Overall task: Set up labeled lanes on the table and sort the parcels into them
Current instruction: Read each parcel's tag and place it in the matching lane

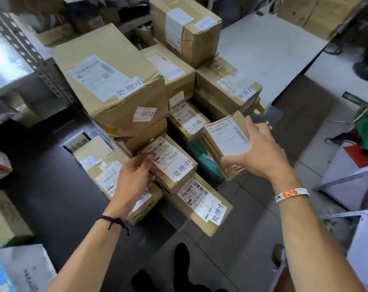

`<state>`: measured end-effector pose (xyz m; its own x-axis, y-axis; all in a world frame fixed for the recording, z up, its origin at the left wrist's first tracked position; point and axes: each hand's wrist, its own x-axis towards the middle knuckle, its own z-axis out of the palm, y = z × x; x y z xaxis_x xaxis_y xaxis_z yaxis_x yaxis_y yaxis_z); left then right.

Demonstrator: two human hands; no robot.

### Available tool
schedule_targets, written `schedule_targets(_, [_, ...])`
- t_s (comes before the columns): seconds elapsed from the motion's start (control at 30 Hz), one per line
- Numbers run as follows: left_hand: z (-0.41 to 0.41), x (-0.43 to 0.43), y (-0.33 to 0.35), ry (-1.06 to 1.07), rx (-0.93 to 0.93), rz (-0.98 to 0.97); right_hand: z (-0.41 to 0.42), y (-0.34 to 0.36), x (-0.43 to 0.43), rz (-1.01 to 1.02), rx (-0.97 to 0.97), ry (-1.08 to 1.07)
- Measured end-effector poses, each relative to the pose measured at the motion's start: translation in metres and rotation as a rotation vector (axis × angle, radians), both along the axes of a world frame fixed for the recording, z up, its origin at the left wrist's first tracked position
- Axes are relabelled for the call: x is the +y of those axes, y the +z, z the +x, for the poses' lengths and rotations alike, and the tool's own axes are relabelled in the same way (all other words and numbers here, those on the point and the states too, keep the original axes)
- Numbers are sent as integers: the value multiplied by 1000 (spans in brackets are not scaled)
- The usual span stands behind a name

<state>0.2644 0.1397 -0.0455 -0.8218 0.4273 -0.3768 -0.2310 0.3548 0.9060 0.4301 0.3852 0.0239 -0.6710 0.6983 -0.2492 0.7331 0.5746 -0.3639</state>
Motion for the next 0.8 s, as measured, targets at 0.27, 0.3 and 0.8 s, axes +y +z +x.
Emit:
schedule_targets(0.27, [-3,13,-8,9,145,-100,-12,-25,9,-11,-56,91])
schedule_targets(0.3, [-2,14,-8,6,157,-108,-14,-26,10,-6,-54,94])
schedule_targets(0.8, [-4,14,-9,-9,219,-158,-48,-36,26,104,-79,196])
